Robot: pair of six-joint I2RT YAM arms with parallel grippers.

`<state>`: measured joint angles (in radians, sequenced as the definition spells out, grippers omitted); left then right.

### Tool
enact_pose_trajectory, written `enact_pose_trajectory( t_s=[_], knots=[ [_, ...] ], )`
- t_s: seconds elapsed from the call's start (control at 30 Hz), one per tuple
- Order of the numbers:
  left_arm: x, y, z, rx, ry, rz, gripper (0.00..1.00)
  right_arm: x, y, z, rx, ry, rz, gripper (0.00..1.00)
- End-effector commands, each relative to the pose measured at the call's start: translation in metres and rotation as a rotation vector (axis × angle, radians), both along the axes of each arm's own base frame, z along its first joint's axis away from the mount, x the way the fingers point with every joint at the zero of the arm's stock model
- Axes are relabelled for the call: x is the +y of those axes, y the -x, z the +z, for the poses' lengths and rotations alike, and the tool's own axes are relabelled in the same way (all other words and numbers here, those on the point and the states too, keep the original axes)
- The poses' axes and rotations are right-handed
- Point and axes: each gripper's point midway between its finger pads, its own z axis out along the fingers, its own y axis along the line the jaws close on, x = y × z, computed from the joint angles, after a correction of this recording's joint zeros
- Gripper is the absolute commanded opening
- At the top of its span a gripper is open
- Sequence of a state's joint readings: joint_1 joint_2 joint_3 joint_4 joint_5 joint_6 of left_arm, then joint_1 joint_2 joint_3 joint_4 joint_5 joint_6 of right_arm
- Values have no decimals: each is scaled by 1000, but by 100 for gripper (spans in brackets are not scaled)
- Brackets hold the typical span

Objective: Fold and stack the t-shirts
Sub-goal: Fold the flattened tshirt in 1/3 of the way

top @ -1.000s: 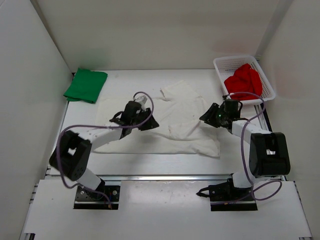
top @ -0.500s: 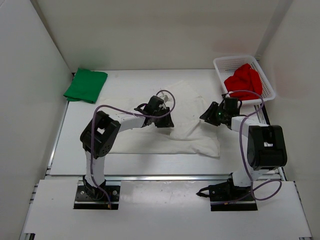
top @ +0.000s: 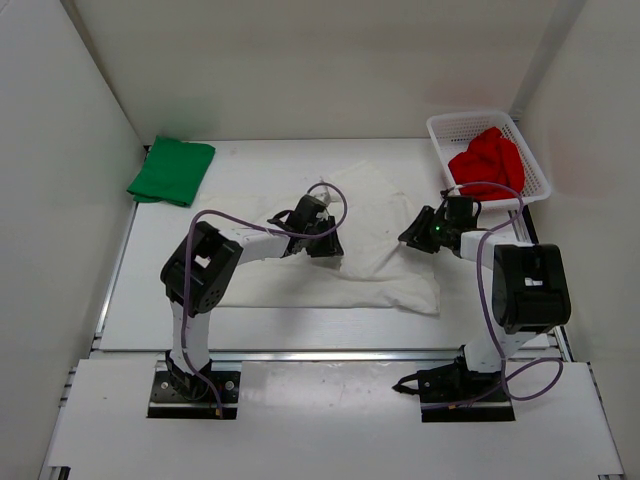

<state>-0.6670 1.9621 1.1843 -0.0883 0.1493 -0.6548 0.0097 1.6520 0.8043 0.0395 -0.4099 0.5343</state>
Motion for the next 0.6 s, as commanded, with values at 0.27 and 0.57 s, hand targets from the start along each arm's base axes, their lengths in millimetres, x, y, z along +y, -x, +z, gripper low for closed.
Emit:
enact_pose_trajectory(
  t_s=[0.27,0.57],
  knots=[
    [-17,-3,19,-32,87,8,42,5,-28,19,-77,-41,11,24],
    [-18,-6,18,-23,131,22,22,9,-33,17,-59,-75,13,22]
  ],
)
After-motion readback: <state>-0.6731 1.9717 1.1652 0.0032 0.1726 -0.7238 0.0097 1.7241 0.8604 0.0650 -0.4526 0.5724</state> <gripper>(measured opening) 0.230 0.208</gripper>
